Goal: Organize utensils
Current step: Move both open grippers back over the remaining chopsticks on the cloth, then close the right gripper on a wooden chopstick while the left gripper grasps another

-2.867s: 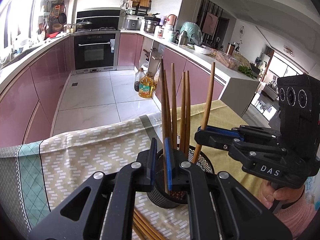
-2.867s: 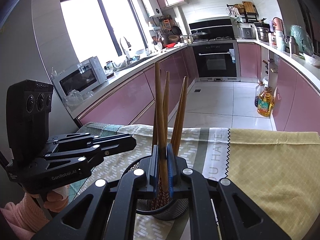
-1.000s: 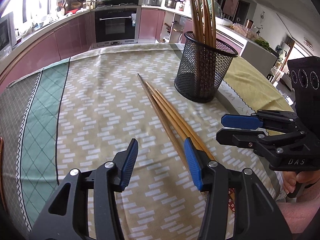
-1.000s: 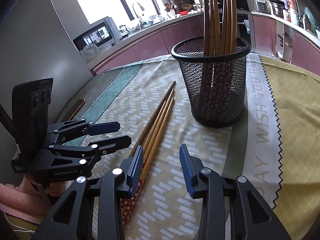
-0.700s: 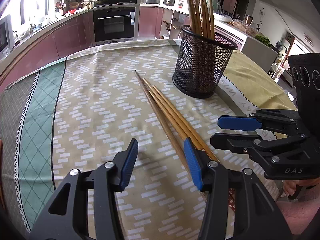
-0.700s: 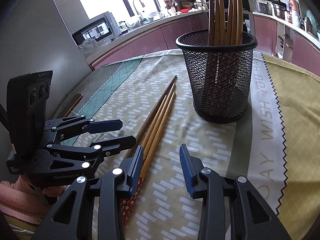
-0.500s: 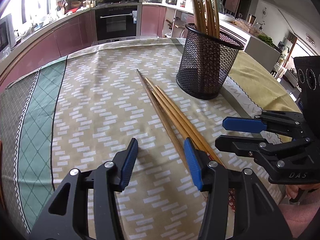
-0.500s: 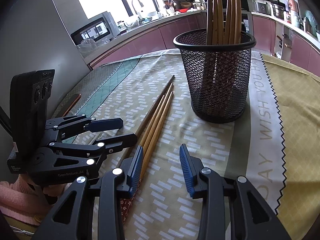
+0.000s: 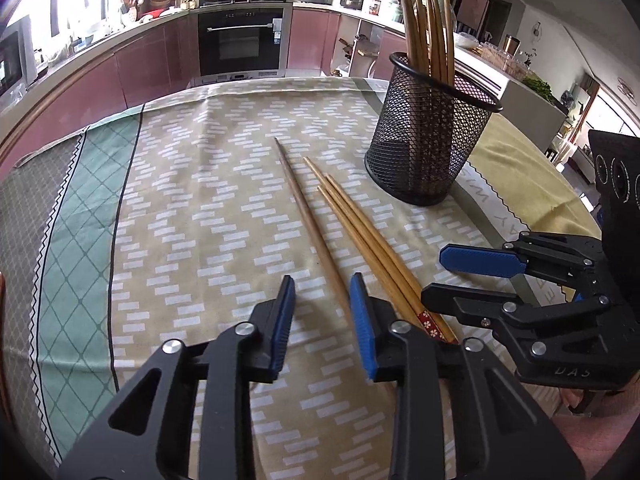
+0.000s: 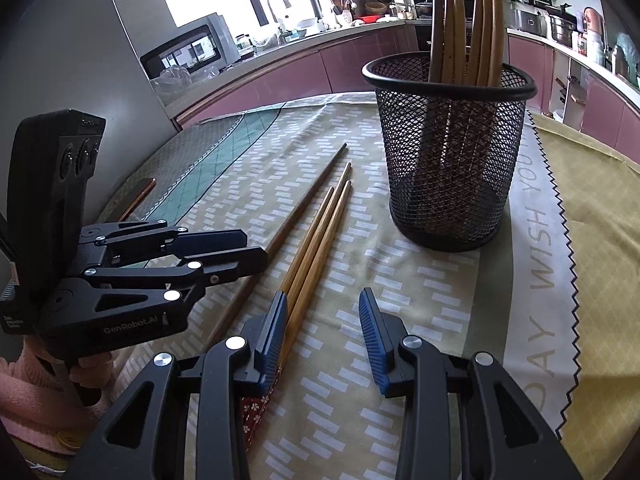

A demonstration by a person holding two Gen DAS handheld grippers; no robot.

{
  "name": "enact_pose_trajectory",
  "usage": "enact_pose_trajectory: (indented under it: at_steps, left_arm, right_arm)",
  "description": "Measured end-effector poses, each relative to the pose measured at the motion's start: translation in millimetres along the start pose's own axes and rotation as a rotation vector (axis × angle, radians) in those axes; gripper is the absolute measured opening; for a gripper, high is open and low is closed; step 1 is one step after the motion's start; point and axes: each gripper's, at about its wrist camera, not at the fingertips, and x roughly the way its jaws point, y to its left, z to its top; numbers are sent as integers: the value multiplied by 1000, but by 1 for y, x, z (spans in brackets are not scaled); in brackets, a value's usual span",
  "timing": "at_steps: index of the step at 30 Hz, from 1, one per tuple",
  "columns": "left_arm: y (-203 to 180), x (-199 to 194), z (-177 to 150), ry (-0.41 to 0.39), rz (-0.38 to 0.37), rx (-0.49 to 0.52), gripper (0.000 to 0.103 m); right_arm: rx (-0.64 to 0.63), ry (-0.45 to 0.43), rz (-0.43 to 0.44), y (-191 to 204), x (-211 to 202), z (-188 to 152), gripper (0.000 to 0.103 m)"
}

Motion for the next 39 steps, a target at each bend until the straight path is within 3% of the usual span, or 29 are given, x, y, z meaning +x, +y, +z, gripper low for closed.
enact_pose_trajectory:
  at_steps: [11, 27, 39]
  left_arm:
    - [1, 2, -3, 8, 4, 8, 30]
    - [4, 18, 16, 16, 22, 8, 28]
    - [6, 22, 18, 12, 9, -29, 11]
  right_arm:
    - [-37, 14, -54, 4, 3, 1, 33]
    - [-61, 24, -86, 4, 13, 10, 27]
    - [9, 18, -35, -10, 12, 12, 8]
